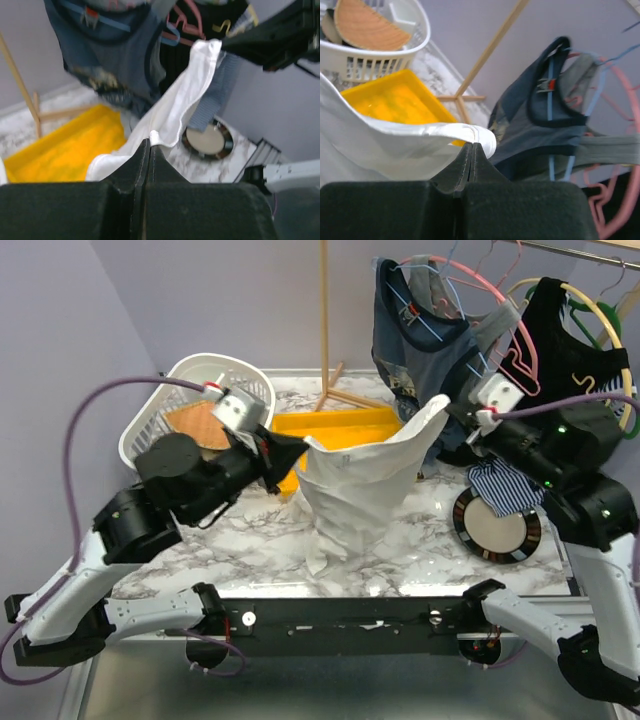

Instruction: Place the tank top on the hanger

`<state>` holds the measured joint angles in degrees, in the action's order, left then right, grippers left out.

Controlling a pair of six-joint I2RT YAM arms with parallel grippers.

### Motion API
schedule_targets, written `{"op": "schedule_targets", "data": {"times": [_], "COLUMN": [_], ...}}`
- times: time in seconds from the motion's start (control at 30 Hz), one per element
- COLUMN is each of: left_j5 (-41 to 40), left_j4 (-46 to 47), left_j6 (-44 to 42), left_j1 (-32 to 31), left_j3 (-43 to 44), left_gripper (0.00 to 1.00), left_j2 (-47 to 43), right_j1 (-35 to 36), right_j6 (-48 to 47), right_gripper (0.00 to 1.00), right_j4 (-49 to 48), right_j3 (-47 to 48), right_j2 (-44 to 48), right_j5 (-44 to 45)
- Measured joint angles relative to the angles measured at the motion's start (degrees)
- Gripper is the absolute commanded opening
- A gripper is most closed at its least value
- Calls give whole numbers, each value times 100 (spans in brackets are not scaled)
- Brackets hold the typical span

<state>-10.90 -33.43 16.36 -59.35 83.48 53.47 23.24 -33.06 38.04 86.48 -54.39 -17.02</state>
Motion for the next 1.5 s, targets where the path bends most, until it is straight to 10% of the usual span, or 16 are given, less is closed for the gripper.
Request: {"op": "schedule_targets", "data": {"times": [0.3,0.57,1.03,1.23,1.3,1.33,1.5], "left_j5": [-28,153,-507,-468,-439,-400,-90], "left_j4": [195,221,1368,1764,1823,1856,1676], "left_j6": [-691,-866,-289,664,881,984,984], "left_j1": [2,2,164,476,640,748,1145], "left_j3": [3115,4179,-1506,-3580,-3764,-3779,-3447], "left_gripper": [0,0,0,0,20,45,77], "left_j2": [1296,2074,715,793,896,994,1174], "right_j1": [-236,-345,-350,-350,-350,-350,-352], "right_j6": [-146,-72,501,573,584,584,413], "right_gripper": [1,1,1,3,15,23,83], "right_j4": [533,455,-7,-81,-118,-131,221], "right_j3": [2380,2356,-2715,-3427,-3438,-3438,-3206], "right_j2": [219,463,398,-299,-627,-739,-839], "right_j5": [470,549,402,28,-133,-186,-479]}}
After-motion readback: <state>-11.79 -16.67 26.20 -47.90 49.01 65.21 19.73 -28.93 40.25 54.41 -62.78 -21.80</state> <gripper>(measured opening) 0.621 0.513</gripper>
